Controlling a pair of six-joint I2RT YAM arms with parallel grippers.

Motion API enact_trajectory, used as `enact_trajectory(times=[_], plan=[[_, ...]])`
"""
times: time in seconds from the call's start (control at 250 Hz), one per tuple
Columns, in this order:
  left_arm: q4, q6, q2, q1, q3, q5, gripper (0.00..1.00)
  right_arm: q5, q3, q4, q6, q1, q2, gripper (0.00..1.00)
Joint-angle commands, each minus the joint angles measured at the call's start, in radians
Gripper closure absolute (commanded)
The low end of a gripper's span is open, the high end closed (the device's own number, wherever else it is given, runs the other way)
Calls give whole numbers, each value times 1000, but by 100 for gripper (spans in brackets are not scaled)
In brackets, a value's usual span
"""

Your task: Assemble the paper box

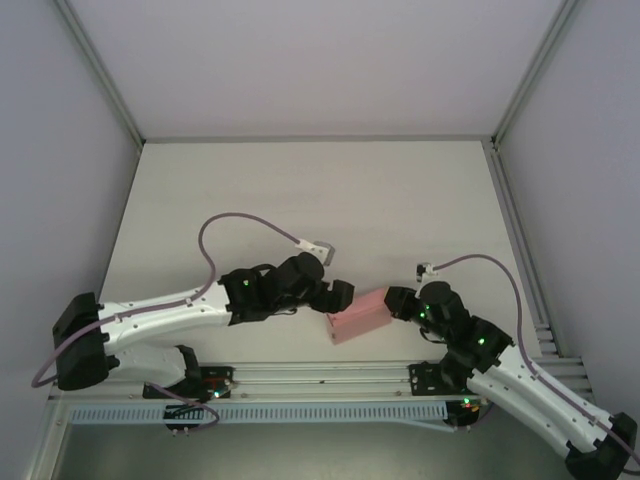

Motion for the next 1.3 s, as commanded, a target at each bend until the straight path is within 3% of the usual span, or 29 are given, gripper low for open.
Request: enact_trajectory(times=[0.0, 0.112, 0.228, 0.311, 0.367, 0.439, 0.575, 0.667, 0.91, 1.122, 1.15, 1.202, 1.246, 1.294], plan=[[77, -91, -25, 15, -97, 117, 15, -48, -69, -217, -2, 15, 17, 83], [165, -117, -32, 15, -181, 184, 19, -35, -60, -244, -10, 15, 13, 83], [173, -151, -13, 29, -227, 196, 31, -45, -60, -237, -8, 15, 13, 83], [216, -160, -6, 29, -263, 220, 44, -44, -69, -237, 1, 15, 13, 83], [246, -158, -3, 29, -282, 240, 62, -40, -74, -237, 10, 15, 13, 83], [265, -169, 1, 21, -306, 245, 76, -44, -74, -228, 6, 16, 11, 83], [328, -154, 28, -8, -341, 262, 82, -57, -98, -203, 8, 15, 12, 83], [316, -133, 61, -25, -330, 246, 100, -67, -117, -174, 4, 16, 5, 84], [207, -82, 123, -65, -242, 147, 100, -36, -115, -214, -14, 16, -104, 95], [142, -34, 118, -68, -161, 118, 100, -28, -113, -209, -5, 16, -159, 91], [131, -27, 112, -68, -146, 110, 88, -26, -107, -204, -10, 16, -153, 89], [107, -6, 101, -68, -114, 94, 81, -10, -90, -206, -12, 17, -136, 84], [84, 9, 91, -66, -85, 77, 69, 1, -74, -206, -19, 16, -117, 75], [67, 30, 80, -65, -58, 67, 66, 11, -56, -207, -29, 16, -93, 73]])
